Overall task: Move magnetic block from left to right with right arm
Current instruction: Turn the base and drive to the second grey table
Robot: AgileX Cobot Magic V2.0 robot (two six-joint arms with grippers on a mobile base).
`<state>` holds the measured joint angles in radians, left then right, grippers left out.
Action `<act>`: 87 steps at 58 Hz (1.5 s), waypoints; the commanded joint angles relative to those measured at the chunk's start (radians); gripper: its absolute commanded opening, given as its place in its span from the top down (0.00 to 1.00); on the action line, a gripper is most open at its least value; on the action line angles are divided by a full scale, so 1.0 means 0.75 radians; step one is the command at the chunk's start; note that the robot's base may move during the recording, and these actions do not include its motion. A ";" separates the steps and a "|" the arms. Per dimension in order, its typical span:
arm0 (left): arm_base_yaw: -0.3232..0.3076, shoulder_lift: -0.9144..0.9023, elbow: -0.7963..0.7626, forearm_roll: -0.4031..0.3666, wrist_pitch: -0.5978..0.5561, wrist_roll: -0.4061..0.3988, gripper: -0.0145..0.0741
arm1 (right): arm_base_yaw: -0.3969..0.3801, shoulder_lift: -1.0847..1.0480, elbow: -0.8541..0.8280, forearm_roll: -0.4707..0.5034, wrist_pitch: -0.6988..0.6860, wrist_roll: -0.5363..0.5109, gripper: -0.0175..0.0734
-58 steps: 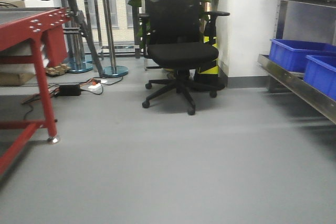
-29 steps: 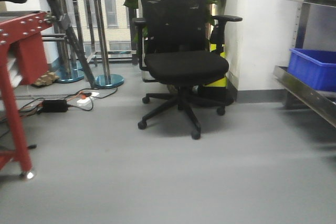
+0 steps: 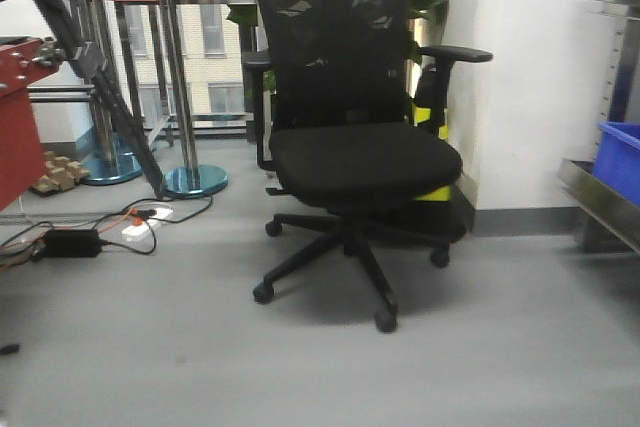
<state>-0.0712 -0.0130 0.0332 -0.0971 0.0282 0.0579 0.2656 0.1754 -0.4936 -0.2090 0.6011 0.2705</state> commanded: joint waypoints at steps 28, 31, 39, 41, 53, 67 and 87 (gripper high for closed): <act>-0.004 -0.003 0.009 -0.006 -0.111 -0.008 0.98 | -0.003 0.026 -0.039 -0.025 -0.121 -0.011 0.61; -0.004 -0.003 0.009 -0.006 -0.111 -0.008 0.98 | -0.003 0.026 -0.039 -0.025 -0.121 -0.011 0.61; -0.004 -0.003 0.009 -0.006 -0.111 -0.008 0.98 | -0.003 0.026 -0.039 -0.025 -0.121 -0.011 0.61; -0.004 -0.003 0.009 -0.006 -0.111 -0.008 0.98 | -0.003 0.026 -0.039 -0.025 -0.121 -0.011 0.61; -0.004 -0.003 0.009 -0.006 -0.111 -0.008 0.98 | -0.003 0.026 -0.039 -0.025 -0.121 -0.011 0.61; -0.004 -0.003 0.009 -0.006 -0.111 -0.008 0.98 | -0.003 0.026 -0.039 -0.025 -0.121 -0.011 0.61; -0.004 -0.003 0.009 -0.006 -0.111 -0.008 0.98 | -0.003 0.026 -0.039 -0.025 -0.121 -0.011 0.61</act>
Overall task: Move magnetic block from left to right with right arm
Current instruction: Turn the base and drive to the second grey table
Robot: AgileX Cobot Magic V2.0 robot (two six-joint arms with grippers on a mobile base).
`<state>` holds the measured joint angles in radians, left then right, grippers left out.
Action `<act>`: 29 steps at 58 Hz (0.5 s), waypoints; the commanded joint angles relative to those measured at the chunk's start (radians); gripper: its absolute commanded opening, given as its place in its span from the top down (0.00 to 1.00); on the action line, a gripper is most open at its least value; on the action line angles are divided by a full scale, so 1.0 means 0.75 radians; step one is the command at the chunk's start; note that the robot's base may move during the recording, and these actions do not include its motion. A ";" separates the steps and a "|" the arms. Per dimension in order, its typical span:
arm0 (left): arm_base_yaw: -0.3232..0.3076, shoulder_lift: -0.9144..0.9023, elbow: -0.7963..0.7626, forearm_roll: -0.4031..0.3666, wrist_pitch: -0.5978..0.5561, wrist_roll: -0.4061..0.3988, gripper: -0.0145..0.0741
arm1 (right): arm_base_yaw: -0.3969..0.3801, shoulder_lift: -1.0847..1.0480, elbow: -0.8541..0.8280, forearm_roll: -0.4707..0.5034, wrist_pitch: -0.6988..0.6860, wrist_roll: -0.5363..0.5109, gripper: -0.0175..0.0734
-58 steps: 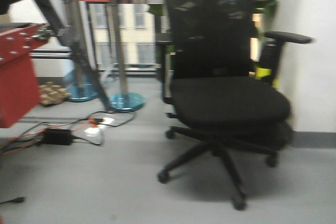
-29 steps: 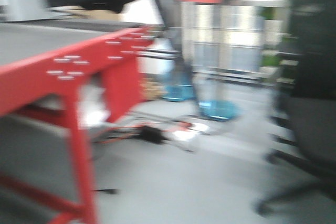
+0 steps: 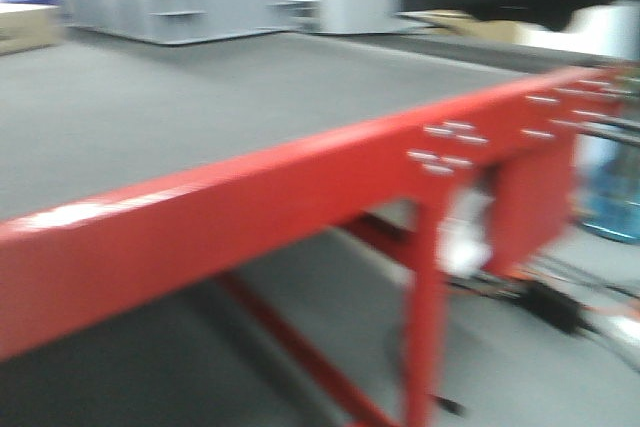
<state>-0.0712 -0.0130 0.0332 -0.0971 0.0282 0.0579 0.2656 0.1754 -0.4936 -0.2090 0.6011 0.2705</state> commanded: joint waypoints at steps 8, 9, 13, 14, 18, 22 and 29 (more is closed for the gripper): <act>-0.004 -0.003 0.009 -0.006 -0.111 -0.008 0.98 | -0.003 0.026 -0.039 -0.025 -0.121 -0.011 0.61; -0.004 -0.003 0.009 -0.006 -0.111 -0.008 0.98 | -0.003 0.026 -0.039 -0.025 -0.121 -0.011 0.61; -0.004 -0.003 0.009 -0.006 -0.111 -0.008 0.98 | -0.003 0.026 -0.039 -0.025 -0.121 -0.011 0.61; -0.004 -0.003 0.009 -0.006 -0.111 -0.008 0.98 | -0.003 0.026 -0.039 -0.025 -0.121 -0.011 0.61; -0.004 -0.003 0.009 -0.006 -0.111 -0.008 0.98 | -0.003 0.026 -0.039 -0.025 -0.121 -0.011 0.61; -0.004 -0.003 0.009 -0.006 -0.111 -0.008 0.98 | -0.003 0.026 -0.039 -0.025 -0.121 -0.011 0.61; -0.004 -0.003 0.009 -0.006 -0.111 -0.008 0.98 | -0.003 0.026 -0.039 -0.025 -0.121 -0.011 0.61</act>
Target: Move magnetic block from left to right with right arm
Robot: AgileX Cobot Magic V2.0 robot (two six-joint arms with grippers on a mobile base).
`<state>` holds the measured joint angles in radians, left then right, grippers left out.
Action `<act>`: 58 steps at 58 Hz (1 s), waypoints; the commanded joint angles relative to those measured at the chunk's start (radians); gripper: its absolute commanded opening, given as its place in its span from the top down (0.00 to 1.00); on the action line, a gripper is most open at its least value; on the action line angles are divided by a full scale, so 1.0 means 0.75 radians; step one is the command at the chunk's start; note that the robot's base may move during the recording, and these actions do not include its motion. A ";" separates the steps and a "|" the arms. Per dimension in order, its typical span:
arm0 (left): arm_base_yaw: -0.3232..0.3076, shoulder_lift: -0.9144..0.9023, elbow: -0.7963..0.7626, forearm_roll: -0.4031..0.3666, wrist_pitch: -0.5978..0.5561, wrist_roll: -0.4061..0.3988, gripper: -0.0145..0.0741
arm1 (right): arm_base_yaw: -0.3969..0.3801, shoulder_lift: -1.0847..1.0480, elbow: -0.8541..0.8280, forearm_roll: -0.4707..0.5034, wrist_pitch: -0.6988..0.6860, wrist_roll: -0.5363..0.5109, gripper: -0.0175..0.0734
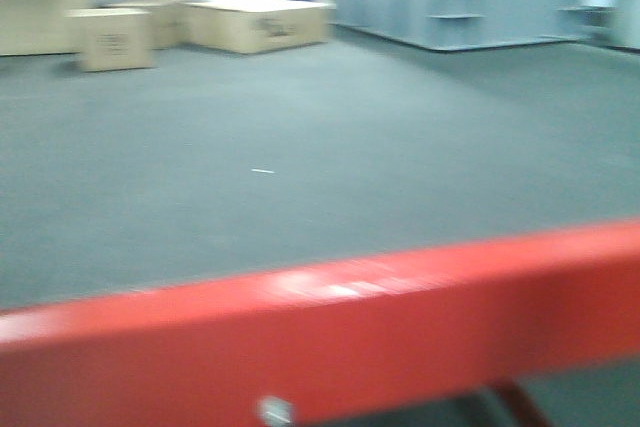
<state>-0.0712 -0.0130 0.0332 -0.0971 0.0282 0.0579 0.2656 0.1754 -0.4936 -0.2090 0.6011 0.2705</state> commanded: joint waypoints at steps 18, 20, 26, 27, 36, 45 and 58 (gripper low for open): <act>-0.004 -0.003 0.009 -0.006 -0.111 -0.008 0.98 | -0.003 0.026 -0.039 -0.025 -0.121 -0.011 0.61; -0.004 -0.003 0.009 -0.006 -0.111 -0.008 0.98 | -0.003 0.026 -0.039 -0.025 -0.121 -0.011 0.61; -0.004 -0.003 0.009 -0.006 -0.111 -0.008 0.98 | -0.003 0.026 -0.039 -0.025 -0.121 -0.011 0.61; -0.004 -0.003 0.009 -0.006 -0.111 -0.008 0.98 | -0.003 0.026 -0.039 -0.025 -0.121 -0.011 0.61; -0.004 -0.003 0.009 -0.006 -0.111 -0.008 0.98 | -0.003 0.026 -0.039 -0.025 -0.121 -0.011 0.61; -0.004 -0.003 0.009 -0.006 -0.111 -0.008 0.98 | -0.003 0.026 -0.039 -0.025 -0.121 -0.011 0.61; -0.004 -0.003 0.009 -0.006 -0.111 -0.008 0.98 | -0.003 0.026 -0.039 -0.025 -0.121 -0.011 0.61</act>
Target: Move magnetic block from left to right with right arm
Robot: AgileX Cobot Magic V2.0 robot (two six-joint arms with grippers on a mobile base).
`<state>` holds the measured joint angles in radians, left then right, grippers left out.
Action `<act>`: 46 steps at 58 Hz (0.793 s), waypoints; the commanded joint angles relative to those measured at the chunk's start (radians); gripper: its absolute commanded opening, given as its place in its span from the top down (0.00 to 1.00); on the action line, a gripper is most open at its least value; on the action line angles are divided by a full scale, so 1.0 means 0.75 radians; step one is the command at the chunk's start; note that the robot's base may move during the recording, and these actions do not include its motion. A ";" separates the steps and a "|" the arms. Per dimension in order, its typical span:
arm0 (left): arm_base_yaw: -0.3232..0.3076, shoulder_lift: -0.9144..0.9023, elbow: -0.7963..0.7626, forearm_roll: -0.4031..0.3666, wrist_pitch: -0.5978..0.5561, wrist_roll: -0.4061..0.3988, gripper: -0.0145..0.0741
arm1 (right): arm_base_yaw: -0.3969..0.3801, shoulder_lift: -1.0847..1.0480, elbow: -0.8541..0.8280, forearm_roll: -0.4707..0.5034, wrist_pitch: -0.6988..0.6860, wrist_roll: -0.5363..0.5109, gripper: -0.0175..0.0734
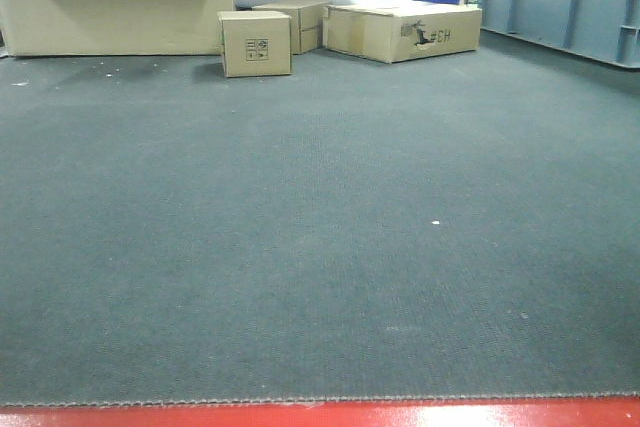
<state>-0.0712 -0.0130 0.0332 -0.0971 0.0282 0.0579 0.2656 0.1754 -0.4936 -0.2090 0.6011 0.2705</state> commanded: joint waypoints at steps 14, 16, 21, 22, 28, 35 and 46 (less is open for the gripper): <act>-0.004 -0.003 0.009 -0.006 -0.111 -0.008 0.98 | -0.003 0.026 -0.039 -0.025 -0.131 -0.011 0.61; -0.004 -0.003 0.009 -0.006 -0.111 -0.008 0.98 | -0.003 0.026 -0.039 -0.025 -0.141 -0.011 0.61; -0.004 -0.003 0.009 -0.006 -0.111 -0.008 0.98 | -0.003 0.026 -0.039 -0.015 -0.152 -0.010 0.61; -0.004 -0.003 0.009 -0.006 -0.111 -0.008 0.98 | -0.003 0.026 -0.039 -0.012 -0.144 -0.010 0.61; -0.004 -0.003 0.009 -0.006 -0.111 -0.008 0.98 | -0.003 0.030 -0.050 0.005 -0.139 -0.010 0.61; -0.004 -0.003 0.009 -0.006 -0.111 -0.008 0.98 | -0.003 0.108 -0.114 0.036 -0.129 -0.018 0.61; -0.004 -0.003 0.009 -0.006 -0.111 -0.008 0.98 | 0.017 0.428 -0.314 0.144 -0.085 -0.242 0.61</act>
<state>-0.0712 -0.0130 0.0332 -0.0971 0.0282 0.0579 0.2676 0.3873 -0.6390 -0.1287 0.6085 0.1774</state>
